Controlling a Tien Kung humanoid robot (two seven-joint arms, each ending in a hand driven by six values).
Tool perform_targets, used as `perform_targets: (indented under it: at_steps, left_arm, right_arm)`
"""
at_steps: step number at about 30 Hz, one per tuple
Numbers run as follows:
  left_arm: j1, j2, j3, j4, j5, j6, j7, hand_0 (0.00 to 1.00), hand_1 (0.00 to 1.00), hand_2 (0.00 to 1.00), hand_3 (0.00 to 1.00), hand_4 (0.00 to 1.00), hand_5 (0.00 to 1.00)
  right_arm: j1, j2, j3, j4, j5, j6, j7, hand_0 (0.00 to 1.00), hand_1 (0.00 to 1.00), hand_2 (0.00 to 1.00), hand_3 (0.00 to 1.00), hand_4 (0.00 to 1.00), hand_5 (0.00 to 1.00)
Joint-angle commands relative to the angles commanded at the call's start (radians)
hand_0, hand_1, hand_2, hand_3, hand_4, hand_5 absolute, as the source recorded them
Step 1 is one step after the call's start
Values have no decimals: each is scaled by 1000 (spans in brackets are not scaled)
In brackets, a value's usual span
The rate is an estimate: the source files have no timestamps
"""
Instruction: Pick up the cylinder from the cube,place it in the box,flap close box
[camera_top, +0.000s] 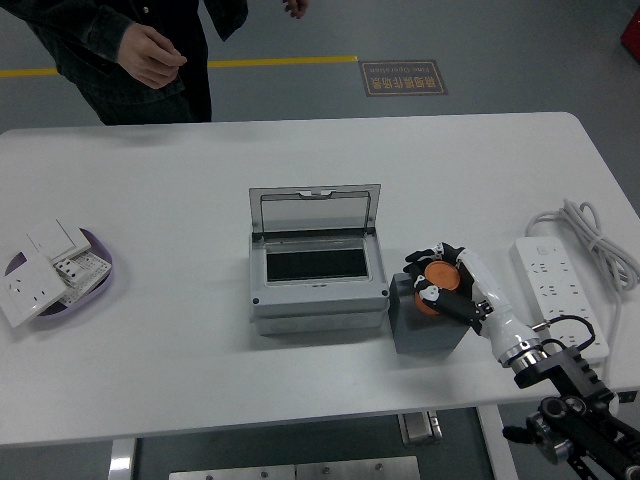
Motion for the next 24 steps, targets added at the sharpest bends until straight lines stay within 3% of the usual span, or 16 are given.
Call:
perform_targets:
  at_steps: [1,16,24]
  left_arm:
    - [0,0,0,0,1,0,0,628,653,579,667,702,347]
    - [2,1,-7,0,8,1,0,627,652,579,668,710,365]
    - [6,-4,-13,0,13,1,2,627,652,580,668,712,368]
  right_arm:
    - [1,-1,-1,0,0,0,0,436,476,427,398,2,2]
    - [11,5,25,6,-8,-41,-2,403,441,397,340,2,2]
    - [90,40,21,35,-39,-89,-36,376,429,388,306,2,2]
